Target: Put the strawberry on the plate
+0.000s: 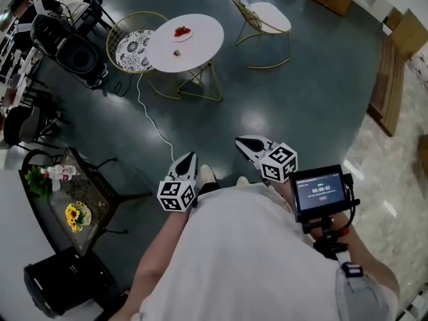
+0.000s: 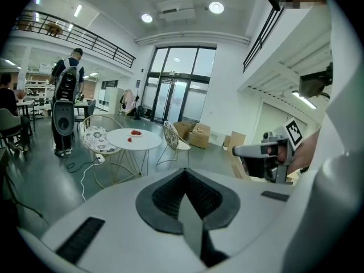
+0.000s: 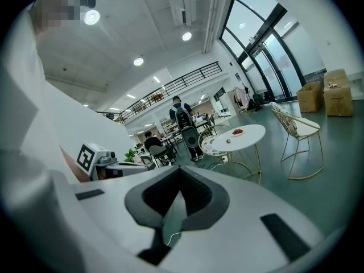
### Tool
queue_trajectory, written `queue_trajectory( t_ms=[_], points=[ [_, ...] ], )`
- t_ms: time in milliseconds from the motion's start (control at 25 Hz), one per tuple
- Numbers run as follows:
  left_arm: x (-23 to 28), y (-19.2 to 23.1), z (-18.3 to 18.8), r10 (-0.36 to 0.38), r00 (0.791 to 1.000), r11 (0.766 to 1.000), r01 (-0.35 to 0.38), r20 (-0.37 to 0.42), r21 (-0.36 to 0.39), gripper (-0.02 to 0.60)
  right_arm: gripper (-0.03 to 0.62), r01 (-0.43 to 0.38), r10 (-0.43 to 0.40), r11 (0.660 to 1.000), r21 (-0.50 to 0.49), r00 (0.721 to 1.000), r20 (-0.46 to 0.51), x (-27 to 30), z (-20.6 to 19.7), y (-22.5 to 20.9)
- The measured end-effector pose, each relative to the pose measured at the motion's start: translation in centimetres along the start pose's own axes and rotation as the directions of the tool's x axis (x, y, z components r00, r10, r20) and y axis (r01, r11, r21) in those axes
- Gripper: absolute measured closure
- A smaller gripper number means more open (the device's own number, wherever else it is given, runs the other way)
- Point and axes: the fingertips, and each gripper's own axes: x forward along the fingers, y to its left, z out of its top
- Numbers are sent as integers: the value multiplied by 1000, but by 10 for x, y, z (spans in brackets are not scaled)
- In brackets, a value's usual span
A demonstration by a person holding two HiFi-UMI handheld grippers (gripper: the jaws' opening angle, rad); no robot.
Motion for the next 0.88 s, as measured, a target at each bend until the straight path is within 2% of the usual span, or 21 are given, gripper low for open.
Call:
queue_trajectory(
  t_ms=[200,680,880],
  points=[
    [20,4,2,2,1000,1000,-2,3,9,575,588,0,0,1000,7,1000,-2,7,-6,-23],
    [9,-6,8,-20,1000,1000,20,-2,23,575,588,20,-20,1000,12,1000,-8,-6,-4,-11],
    [25,-1,11,-34,999,999,34,-7,11,575,588,34,-34,999,20,999,-12,3,-3,-28]
  ],
)
